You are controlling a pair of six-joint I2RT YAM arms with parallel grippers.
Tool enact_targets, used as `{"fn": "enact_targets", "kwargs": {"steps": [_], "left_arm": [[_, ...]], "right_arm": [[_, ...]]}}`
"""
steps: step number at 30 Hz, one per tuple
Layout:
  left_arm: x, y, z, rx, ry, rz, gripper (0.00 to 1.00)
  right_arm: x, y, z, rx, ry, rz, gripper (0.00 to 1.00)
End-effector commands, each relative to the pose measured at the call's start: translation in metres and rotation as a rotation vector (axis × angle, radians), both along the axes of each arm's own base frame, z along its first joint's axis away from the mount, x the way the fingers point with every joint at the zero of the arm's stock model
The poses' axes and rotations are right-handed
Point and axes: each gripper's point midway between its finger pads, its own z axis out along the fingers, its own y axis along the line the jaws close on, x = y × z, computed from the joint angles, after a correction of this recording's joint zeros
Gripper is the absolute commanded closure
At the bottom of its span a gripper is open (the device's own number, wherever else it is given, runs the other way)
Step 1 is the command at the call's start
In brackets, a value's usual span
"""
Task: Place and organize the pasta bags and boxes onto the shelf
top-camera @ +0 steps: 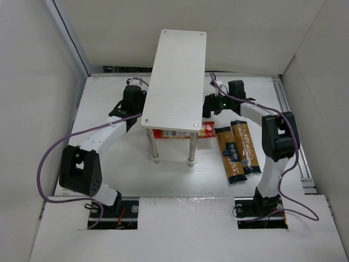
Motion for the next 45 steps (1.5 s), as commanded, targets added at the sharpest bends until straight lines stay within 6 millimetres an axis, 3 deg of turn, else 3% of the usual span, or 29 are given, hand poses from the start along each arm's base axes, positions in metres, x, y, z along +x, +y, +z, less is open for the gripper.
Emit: {"fn": "enact_targets", "kwargs": {"steps": [1,3,5,8,10,11,15,18,20,24,29,34,39,41,45], "left_arm": [[-0.027,-0.008,-0.023,0.039,0.026,-0.131,0.00],[-0.030,-0.009,-0.026,0.019,0.034,-0.154,0.00],[-0.030,-0.016,-0.017,0.007,-0.004,-0.197,0.00],[-0.041,-0.028,-0.019,-0.003,-0.019,-0.316,0.00],[-0.047,-0.031,-0.023,0.003,-0.017,-0.360,0.00],[-0.047,-0.031,-0.024,0.010,-0.021,-0.365,0.00],[-0.062,-0.024,-0.053,0.052,0.036,-0.388,0.00],[-0.065,-0.019,-0.061,0.080,0.053,-0.388,0.00],[-0.064,-0.014,-0.064,0.106,0.058,-0.368,0.00],[-0.060,-0.006,-0.071,0.108,0.078,-0.348,0.00],[-0.046,0.000,-0.063,0.099,0.053,-0.336,0.00],[-0.033,0.004,-0.054,0.086,0.026,-0.336,0.00],[-0.025,0.008,-0.044,0.089,0.006,-0.341,0.00],[-0.018,0.010,-0.036,0.083,-0.010,-0.337,0.00],[-0.013,0.015,-0.033,0.080,-0.014,-0.311,0.00]], "right_arm": [[0.002,0.016,0.006,0.024,-0.029,0.036,0.03],[-0.008,0.023,0.000,0.044,-0.011,0.083,0.09],[-0.013,0.024,-0.002,0.050,0.002,0.094,0.34],[-0.014,0.019,0.001,0.062,0.010,0.087,0.72],[-0.009,0.008,0.006,0.075,0.009,0.067,0.84],[-0.009,0.008,0.006,0.075,0.009,0.067,1.00],[0.000,-0.005,0.013,0.083,-0.020,0.056,1.00],[0.013,-0.010,0.023,0.108,-0.077,0.101,1.00],[0.012,-0.015,0.019,0.079,-0.107,0.189,1.00],[0.028,-0.033,-0.002,-0.158,-0.120,0.268,1.00],[0.055,-0.043,0.003,-0.225,-0.204,0.255,1.00],[0.060,-0.039,0.009,-0.160,-0.223,0.269,0.94],[0.079,-0.040,0.001,-0.214,-0.262,0.245,0.91],[0.085,-0.039,0.011,-0.201,-0.272,0.222,0.91],[0.108,-0.041,0.033,-0.208,-0.348,0.135,0.80]]}}
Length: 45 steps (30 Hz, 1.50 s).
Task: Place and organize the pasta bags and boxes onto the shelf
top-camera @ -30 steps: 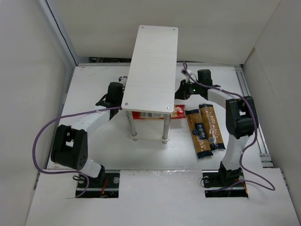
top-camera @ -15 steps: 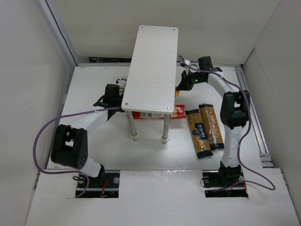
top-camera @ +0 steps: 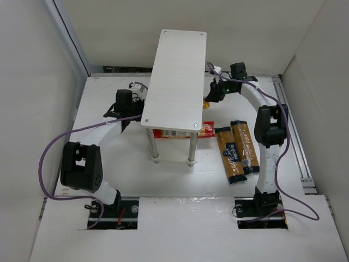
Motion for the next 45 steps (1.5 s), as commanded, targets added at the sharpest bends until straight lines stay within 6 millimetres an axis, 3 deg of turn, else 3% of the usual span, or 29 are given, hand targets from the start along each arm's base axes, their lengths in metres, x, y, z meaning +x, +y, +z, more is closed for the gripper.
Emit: {"fn": "enact_targets", "kwargs": {"steps": [1,2,3,4,5,7,8,9,10,11,12,13,14,15,17,18,19,23,25,30,34,39,45], "left_arm": [[0.015,0.003,0.027,-0.023,-0.069,0.007,0.00],[0.014,0.003,0.031,-0.033,-0.072,0.013,0.00],[0.014,0.003,0.031,-0.033,-0.072,0.014,0.00],[0.013,0.003,0.036,-0.042,-0.078,0.019,0.00],[0.015,0.008,0.042,-0.046,-0.089,0.042,0.00],[0.012,0.014,0.045,-0.048,-0.090,0.066,0.00],[0.010,0.017,0.053,-0.045,-0.113,0.078,0.00],[0.007,0.024,0.049,-0.044,-0.103,0.112,0.00],[0.005,0.026,0.051,-0.053,-0.100,0.133,0.00],[0.002,0.028,0.052,-0.055,-0.102,0.152,0.00],[-0.003,0.038,0.053,-0.050,-0.109,0.201,0.00],[-0.007,0.042,0.053,-0.052,-0.100,0.226,0.00],[-0.010,0.044,0.054,-0.061,-0.099,0.253,0.00],[-0.017,0.049,0.059,-0.066,-0.104,0.288,0.00],[-0.022,0.064,0.056,-0.042,-0.094,0.380,0.00],[-0.027,0.070,0.054,-0.053,-0.072,0.437,0.00],[-0.032,0.077,0.057,-0.061,-0.085,0.486,0.00],[-0.042,0.099,0.061,-0.080,-0.084,0.654,0.00],[-0.048,0.104,0.054,-0.085,-0.050,0.706,0.00],[-0.055,0.110,0.061,-0.118,-0.078,0.756,0.00],[-0.052,0.112,0.069,-0.124,-0.115,0.757,0.00],[-0.050,0.125,0.070,-0.066,-0.142,0.806,0.00],[-0.045,0.128,0.075,-0.067,-0.173,0.814,0.00]], "right_arm": [[0.038,-0.010,0.032,-0.002,-0.159,-0.096,0.55],[0.045,-0.009,0.044,0.007,-0.215,-0.097,0.51],[0.043,-0.009,0.040,0.010,-0.198,-0.102,0.45],[0.045,-0.016,0.048,0.005,-0.214,-0.119,0.33],[0.040,-0.016,0.057,0.010,-0.213,-0.125,0.11],[0.038,-0.027,0.068,0.013,-0.215,-0.185,0.00],[0.023,-0.040,0.073,0.021,-0.185,-0.240,0.00],[0.023,-0.049,0.084,0.035,-0.215,-0.297,0.00],[0.023,-0.076,0.085,0.017,-0.211,-0.400,0.00],[0.014,-0.091,0.087,0.022,-0.201,-0.457,0.00],[-0.009,-0.104,0.088,0.056,-0.159,-0.545,0.00],[-0.020,-0.118,0.085,0.048,-0.139,-0.602,0.00],[-0.030,-0.140,0.079,0.021,-0.120,-0.680,0.00],[-0.054,-0.151,0.071,-0.011,-0.084,-0.738,0.00],[-0.093,-0.174,0.037,-0.155,0.040,-0.861,0.00],[-0.109,-0.176,0.025,-0.200,0.074,-0.882,0.00],[-0.138,-0.179,0.007,-0.222,0.154,-0.930,0.00],[-0.177,-0.189,-0.017,-0.292,0.222,-0.998,0.00],[-0.181,-0.194,-0.018,-0.297,0.225,-1.026,0.00],[-0.191,-0.205,-0.038,-0.337,0.302,-1.107,0.00],[-0.195,-0.182,-0.060,-0.306,0.384,-0.986,0.00],[-0.202,-0.185,-0.091,-0.408,0.473,-1.025,0.00],[-0.198,-0.169,-0.100,-0.449,0.472,-0.970,0.01]]}}
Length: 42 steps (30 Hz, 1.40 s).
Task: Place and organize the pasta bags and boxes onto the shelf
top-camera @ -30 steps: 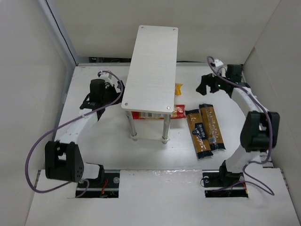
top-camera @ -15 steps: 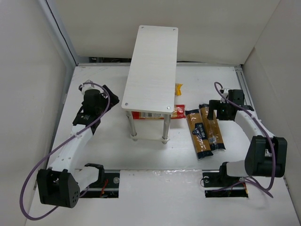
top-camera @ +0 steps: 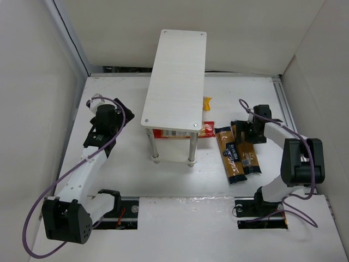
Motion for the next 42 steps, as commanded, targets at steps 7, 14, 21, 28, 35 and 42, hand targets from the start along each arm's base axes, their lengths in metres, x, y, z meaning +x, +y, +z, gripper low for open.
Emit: {"fn": "enact_targets", "kwargs": {"steps": [7,14,21,28,35,42], "left_arm": [[0.010,0.016,0.007,0.059,-0.030,0.065,0.00],[0.010,0.021,0.002,0.076,-0.013,0.090,0.00],[0.004,0.015,0.007,0.046,-0.029,0.060,0.00],[0.000,0.003,0.012,-0.010,-0.082,0.011,0.00],[-0.006,0.008,0.006,0.004,-0.065,0.031,0.00],[-0.018,0.006,0.003,-0.032,-0.092,0.019,0.00]], "right_arm": [[0.004,0.014,-0.006,-0.061,0.032,0.023,0.41],[0.035,0.015,0.049,-0.064,-0.139,0.040,1.00],[0.076,0.046,0.256,-0.012,-0.683,0.236,1.00],[0.054,0.129,0.437,0.102,-1.125,0.571,1.00],[0.051,0.230,0.484,0.046,-1.212,0.742,1.00],[0.088,0.300,0.475,-0.083,-1.192,0.781,1.00]]}}
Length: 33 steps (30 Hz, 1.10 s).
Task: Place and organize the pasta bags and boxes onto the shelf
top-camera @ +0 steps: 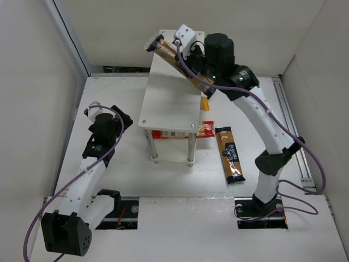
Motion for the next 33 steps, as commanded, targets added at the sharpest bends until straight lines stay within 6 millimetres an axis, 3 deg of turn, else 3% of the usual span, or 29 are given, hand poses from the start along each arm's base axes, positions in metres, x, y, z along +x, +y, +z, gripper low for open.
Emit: {"fn": "enact_targets", "kwargs": {"steps": [1,3,4,5,7,8,10,11,12,15,18,23,25,26,29,30,33], "left_arm": [[-0.004,-0.001,0.010,-0.028,-0.059,-0.006,0.00],[-0.006,0.000,0.011,-0.046,-0.068,0.014,0.00],[-0.006,0.000,0.011,-0.055,-0.069,0.017,0.00],[-0.008,0.002,0.013,-0.060,-0.075,0.033,0.00],[-0.012,0.002,0.006,-0.086,-0.063,0.047,0.00],[-0.013,0.002,0.013,-0.090,-0.085,0.046,0.00],[-0.014,-0.001,0.015,-0.110,-0.101,0.033,0.00],[-0.016,-0.001,0.013,-0.110,-0.100,0.033,0.00],[-0.018,-0.001,0.018,-0.113,-0.118,0.032,0.00],[-0.020,-0.004,0.023,-0.133,-0.144,0.018,0.00],[-0.025,-0.008,0.028,-0.145,-0.168,-0.005,0.00],[-0.035,-0.009,0.044,-0.179,-0.219,-0.009,0.00],[-0.039,-0.009,0.045,-0.201,-0.214,0.000,0.00],[-0.043,-0.009,0.045,-0.209,-0.209,0.004,0.00],[-0.051,-0.006,0.054,-0.223,-0.191,0.023,0.00],[-0.054,-0.006,0.066,-0.227,-0.212,0.021,0.00],[-0.064,-0.004,0.078,-0.223,-0.243,0.015,0.00]], "right_arm": [[0.019,0.008,0.021,-0.011,-0.099,-0.088,1.00],[0.026,0.014,0.001,-0.064,-0.076,-0.082,1.00],[0.023,0.017,0.001,-0.064,-0.076,-0.073,1.00],[0.028,0.022,-0.014,-0.086,-0.053,-0.072,0.87],[0.028,0.026,-0.020,-0.091,-0.044,-0.052,0.81],[0.027,0.027,-0.022,-0.090,-0.042,-0.041,0.76],[0.019,0.035,-0.018,-0.094,-0.072,0.032,0.76],[0.014,0.037,-0.019,-0.092,-0.069,0.059,0.79],[0.008,0.039,-0.012,-0.104,-0.101,0.102,0.89],[-0.015,0.053,-0.013,-0.120,-0.114,0.267,0.99],[-0.031,0.061,-0.028,-0.193,-0.137,0.384,1.00],[-0.040,0.061,-0.043,-0.223,-0.080,0.377,0.95],[-0.038,0.056,-0.044,-0.215,-0.055,0.336,0.85],[-0.038,0.053,-0.040,-0.199,-0.049,0.316,0.53],[-0.039,0.048,-0.033,-0.164,-0.054,0.289,0.09],[-0.043,0.044,-0.022,-0.129,-0.067,0.271,0.00],[-0.048,0.027,-0.001,-0.030,-0.067,0.182,0.00]]}}
